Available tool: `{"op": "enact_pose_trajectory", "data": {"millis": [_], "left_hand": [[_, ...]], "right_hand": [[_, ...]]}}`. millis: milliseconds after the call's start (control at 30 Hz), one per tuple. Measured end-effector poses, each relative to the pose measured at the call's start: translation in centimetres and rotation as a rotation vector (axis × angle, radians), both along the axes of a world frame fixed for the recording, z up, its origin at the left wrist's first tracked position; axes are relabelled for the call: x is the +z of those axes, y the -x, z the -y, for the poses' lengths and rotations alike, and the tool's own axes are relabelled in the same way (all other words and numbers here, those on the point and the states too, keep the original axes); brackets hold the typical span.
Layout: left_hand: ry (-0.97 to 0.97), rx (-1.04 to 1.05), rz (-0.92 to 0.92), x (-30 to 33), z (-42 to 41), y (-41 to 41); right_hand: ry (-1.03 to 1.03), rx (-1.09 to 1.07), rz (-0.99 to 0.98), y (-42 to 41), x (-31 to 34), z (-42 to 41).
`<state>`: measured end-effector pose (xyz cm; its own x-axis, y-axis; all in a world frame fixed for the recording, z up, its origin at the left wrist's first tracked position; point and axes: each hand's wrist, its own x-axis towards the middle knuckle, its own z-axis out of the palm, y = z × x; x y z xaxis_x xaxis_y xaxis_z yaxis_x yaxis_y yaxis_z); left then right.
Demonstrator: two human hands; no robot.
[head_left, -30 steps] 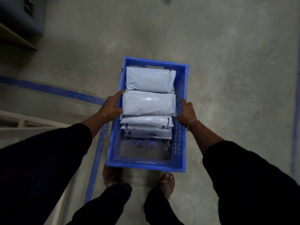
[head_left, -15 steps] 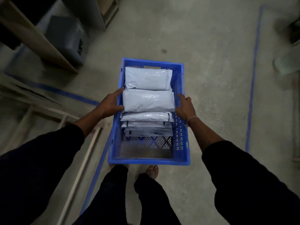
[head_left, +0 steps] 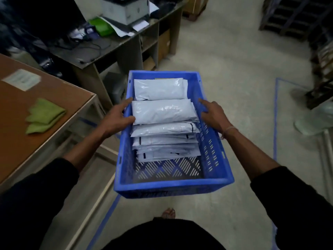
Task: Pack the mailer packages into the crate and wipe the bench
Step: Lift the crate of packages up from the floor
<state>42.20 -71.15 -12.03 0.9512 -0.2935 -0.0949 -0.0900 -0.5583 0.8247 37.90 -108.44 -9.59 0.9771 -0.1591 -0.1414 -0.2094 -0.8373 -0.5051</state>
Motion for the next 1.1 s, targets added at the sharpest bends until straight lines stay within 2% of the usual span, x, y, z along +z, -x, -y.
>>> {"op": "enact_pose_trajectory", "data": {"millis": [133, 267, 533, 800, 1100], "left_hand": [[0.025, 0.072, 0.045, 4.4, -2.2, 4.1], [-0.053, 0.175, 0.152, 9.2, -4.6, 8.3], [-0.072, 0.353, 0.294, 17.3, -10.0, 14.7], [0.023, 0.538, 0.378, 21.9, -14.1, 18.0], [-0.074, 0.888, 0.433, 22.5, -20.7, 20.9]], "right_hand": [[-0.021, 0.045, 0.086, 1.7, 4.5, -2.3], [-0.058, 0.090, 0.170, 4.2, 9.4, -5.5], [-0.133, 0.238, 0.228, 4.4, 16.7, -11.9], [-0.209, 0.468, 0.276, -0.6, 20.6, -19.3], [-0.303, 0.772, 0.228, -5.4, 22.3, -31.1]]}}
